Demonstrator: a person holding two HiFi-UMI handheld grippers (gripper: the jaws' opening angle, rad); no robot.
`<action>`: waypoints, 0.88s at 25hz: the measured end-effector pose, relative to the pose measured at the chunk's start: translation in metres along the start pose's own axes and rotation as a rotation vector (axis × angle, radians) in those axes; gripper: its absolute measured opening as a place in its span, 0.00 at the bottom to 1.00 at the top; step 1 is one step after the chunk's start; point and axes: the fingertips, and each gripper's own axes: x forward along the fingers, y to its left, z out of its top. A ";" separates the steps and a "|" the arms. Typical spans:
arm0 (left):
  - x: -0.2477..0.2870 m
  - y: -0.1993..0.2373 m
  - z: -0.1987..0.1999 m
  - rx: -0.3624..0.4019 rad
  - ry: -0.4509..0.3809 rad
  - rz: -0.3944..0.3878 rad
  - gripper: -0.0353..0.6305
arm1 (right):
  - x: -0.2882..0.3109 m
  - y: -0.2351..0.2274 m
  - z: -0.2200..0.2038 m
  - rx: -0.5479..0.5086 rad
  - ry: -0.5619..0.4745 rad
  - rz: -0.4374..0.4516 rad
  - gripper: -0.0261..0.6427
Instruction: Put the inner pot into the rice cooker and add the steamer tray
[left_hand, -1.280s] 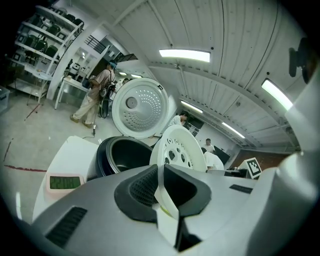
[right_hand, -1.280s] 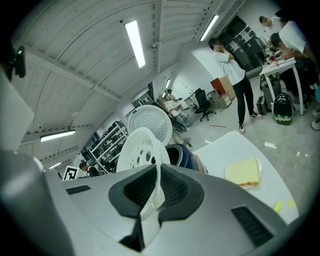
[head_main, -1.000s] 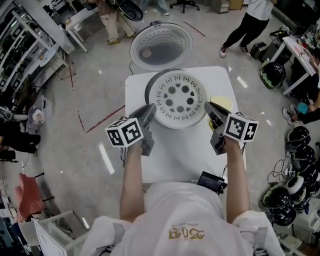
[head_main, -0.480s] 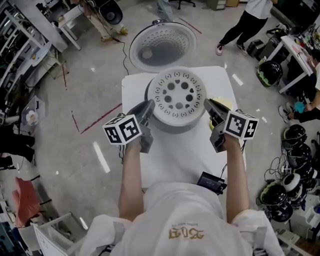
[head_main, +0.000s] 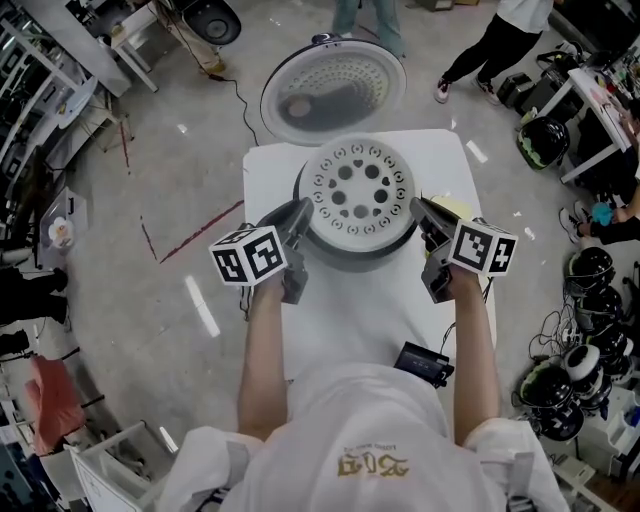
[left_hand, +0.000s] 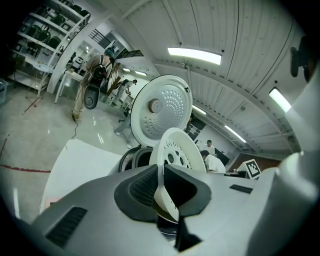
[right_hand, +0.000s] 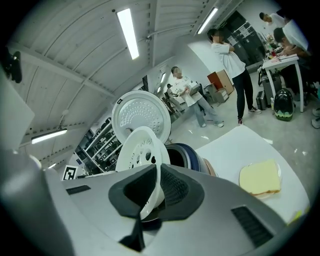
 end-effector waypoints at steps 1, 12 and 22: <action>0.001 0.001 0.000 0.006 0.005 0.003 0.13 | 0.002 -0.001 0.000 0.001 0.003 -0.003 0.09; 0.018 0.007 -0.003 0.090 0.059 0.053 0.17 | 0.018 -0.021 -0.005 -0.062 0.041 -0.064 0.13; 0.029 0.009 -0.017 0.281 0.130 0.152 0.26 | 0.024 -0.031 -0.010 -0.223 0.059 -0.145 0.16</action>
